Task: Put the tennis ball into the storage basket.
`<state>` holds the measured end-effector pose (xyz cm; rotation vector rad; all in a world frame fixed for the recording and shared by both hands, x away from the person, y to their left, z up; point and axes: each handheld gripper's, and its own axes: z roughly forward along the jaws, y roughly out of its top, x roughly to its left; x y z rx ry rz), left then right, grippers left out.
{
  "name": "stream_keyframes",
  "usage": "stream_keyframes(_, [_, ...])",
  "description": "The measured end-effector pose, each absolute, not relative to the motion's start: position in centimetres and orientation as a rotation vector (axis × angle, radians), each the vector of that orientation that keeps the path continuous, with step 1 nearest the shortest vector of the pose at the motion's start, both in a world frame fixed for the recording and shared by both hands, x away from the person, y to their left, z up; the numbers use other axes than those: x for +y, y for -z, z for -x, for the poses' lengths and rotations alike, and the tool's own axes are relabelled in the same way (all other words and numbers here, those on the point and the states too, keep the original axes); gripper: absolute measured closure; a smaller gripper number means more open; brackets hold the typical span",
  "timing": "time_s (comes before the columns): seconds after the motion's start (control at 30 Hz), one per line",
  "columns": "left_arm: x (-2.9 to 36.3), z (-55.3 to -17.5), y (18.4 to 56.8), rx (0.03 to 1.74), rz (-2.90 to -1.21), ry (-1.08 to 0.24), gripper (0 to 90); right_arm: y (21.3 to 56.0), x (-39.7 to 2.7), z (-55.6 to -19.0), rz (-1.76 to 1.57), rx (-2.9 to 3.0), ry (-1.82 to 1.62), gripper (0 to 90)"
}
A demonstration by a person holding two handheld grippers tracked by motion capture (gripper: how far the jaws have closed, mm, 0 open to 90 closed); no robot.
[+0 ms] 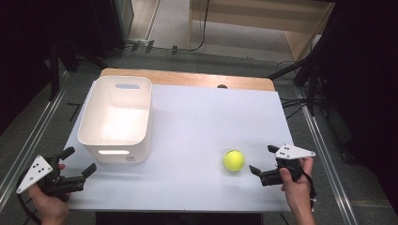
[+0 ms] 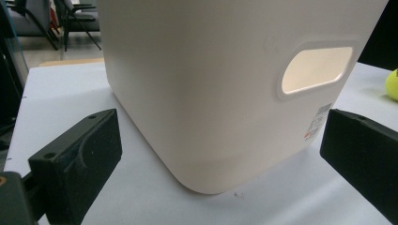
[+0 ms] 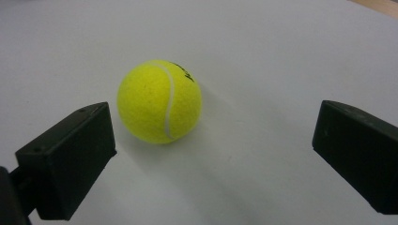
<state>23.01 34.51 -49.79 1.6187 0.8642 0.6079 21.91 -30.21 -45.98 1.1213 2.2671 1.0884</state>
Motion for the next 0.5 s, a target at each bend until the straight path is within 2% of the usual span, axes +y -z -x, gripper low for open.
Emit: stream_keyframes(0.5, [34.5,-23.0,49.8,0.865,-1.614,-0.604,0.0,45.6,-28.0,-23.5,-1.069,2.384,-1.032,0.0])
